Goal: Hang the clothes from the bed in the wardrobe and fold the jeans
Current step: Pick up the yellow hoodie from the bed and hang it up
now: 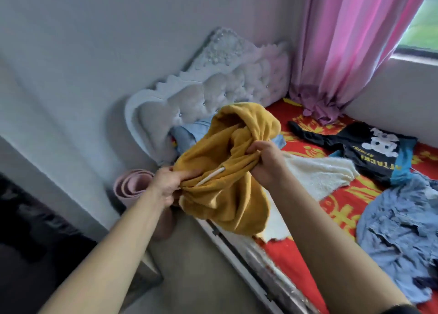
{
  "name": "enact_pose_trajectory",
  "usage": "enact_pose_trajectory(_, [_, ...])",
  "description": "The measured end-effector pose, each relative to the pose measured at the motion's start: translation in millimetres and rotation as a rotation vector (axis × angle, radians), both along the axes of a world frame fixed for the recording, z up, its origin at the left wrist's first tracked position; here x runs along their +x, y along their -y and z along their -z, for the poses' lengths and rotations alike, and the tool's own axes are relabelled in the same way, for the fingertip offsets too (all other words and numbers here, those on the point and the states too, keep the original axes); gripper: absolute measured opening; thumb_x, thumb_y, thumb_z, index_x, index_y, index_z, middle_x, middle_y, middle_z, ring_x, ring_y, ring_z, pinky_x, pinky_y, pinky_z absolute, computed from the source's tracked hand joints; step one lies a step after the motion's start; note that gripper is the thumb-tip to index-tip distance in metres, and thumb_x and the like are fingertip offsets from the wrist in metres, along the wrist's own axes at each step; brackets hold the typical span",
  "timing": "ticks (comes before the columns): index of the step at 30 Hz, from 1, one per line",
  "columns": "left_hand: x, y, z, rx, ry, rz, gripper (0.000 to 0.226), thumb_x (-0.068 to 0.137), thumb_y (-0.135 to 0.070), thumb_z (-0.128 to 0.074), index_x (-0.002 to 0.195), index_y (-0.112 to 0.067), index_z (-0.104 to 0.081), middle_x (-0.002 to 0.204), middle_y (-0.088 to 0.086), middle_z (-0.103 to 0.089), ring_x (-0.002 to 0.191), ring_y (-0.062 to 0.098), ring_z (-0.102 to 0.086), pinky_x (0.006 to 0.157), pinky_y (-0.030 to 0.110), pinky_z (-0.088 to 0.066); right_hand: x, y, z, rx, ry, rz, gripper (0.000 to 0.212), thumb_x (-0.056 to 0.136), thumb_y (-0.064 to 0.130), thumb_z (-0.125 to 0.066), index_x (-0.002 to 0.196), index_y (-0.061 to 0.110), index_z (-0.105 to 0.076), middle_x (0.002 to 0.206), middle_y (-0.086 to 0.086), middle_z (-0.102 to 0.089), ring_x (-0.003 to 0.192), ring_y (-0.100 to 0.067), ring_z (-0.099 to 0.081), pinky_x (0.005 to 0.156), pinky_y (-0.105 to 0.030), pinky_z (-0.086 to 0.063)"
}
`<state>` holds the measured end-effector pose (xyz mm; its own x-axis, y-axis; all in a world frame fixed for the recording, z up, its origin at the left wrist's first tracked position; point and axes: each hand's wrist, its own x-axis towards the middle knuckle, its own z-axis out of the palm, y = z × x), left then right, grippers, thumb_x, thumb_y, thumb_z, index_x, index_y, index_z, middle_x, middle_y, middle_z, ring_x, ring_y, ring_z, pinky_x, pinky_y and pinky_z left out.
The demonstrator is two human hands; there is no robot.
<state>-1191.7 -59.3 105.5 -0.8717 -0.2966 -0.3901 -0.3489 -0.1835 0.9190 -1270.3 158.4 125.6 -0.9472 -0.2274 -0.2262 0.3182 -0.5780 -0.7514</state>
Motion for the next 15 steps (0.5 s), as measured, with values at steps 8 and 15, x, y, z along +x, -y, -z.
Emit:
enact_pose_trajectory(8, [176.6,199.1,11.8,-0.587,-0.062,-0.512,0.004,0.081,-0.024,-0.065,0.078,-0.023,-0.066,0.078,-0.003,-0.068,0.076,0.018,-0.064,0.059,0.029,-0.047,131.6,209.2,-9.2,0.251,-0.164,-0.396,0.021,0.061,0.013,-0.064,0.080,0.005,-0.068,0.067,-0.011,-0.064,0.058,-0.022,-0.065,0.053,-0.031,-0.055])
enact_pose_trajectory(15, [293.8,315.5,21.4,-0.565,0.037,-0.781,0.019,0.096,-0.032,-0.053,0.100,-0.014,-0.059,0.101,0.009,-0.064,0.094,0.030,-0.062,0.083,0.047,-0.054,201.7,359.3,-1.5,0.524,-0.388,-0.609,0.059,0.061,0.042,-0.092,0.108,0.013,-0.071,0.098,-0.011,-0.077,0.090,-0.026,-0.075,0.074,-0.038,-0.061])
